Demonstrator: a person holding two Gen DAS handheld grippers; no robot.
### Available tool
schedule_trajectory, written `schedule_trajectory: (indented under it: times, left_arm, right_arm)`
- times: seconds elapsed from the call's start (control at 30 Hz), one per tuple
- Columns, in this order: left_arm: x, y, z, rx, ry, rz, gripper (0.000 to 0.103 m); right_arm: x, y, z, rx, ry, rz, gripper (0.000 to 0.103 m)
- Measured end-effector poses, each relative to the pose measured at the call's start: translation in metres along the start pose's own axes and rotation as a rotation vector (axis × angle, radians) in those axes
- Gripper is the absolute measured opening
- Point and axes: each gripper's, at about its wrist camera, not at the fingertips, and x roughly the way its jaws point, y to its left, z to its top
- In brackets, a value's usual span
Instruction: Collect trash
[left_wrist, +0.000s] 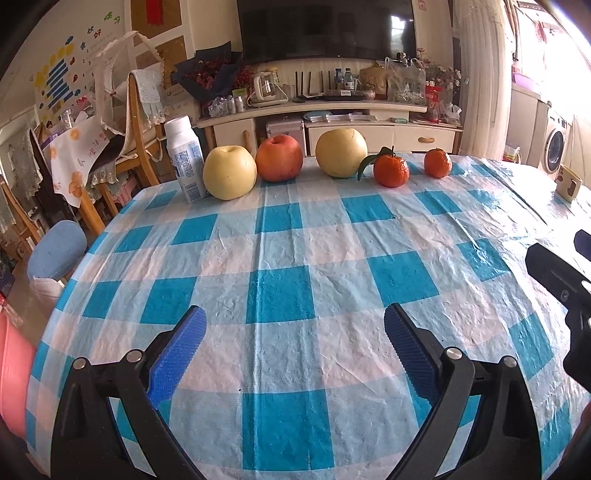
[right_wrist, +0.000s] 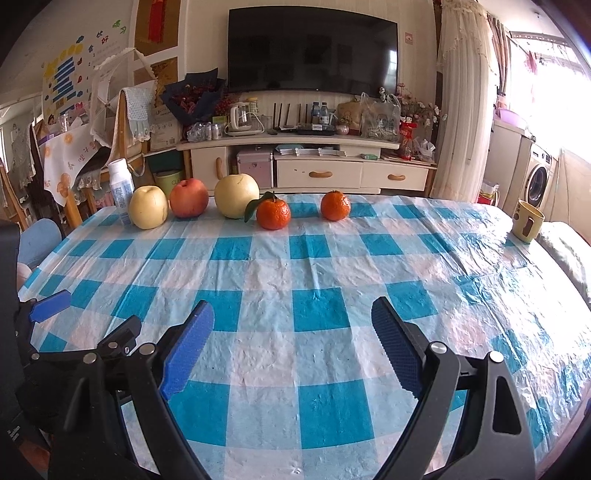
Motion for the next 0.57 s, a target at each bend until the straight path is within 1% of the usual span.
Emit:
schedule_trajectory:
  times: [0.1,0.23,0.37,0.57]
  left_arm:
    - [0.012,0.001,-0.002,-0.034,0.022,-0.018,0.096]
    - [0.035,0.001,0.0,-0.071,0.112,-0.033,0.096]
    - [0.06,0.001,0.0,-0.097,0.225,-0.031,0.097]
    - [0.061,0.001,-0.001,-0.108,0.22,-0.02,0.099]
  right_arm:
    - [0.009,-0.003,-0.003,0.009,0.029,-0.015,0.088]
    - [0.026,-0.002,-0.009,0.0,0.089,-0.039,0.088]
    - [0.045,-0.001,-0.017,-0.006,0.167,-0.056,0.088]
    - [0.068,0.002,-0.027,-0.011,0.254,-0.067,0.088]
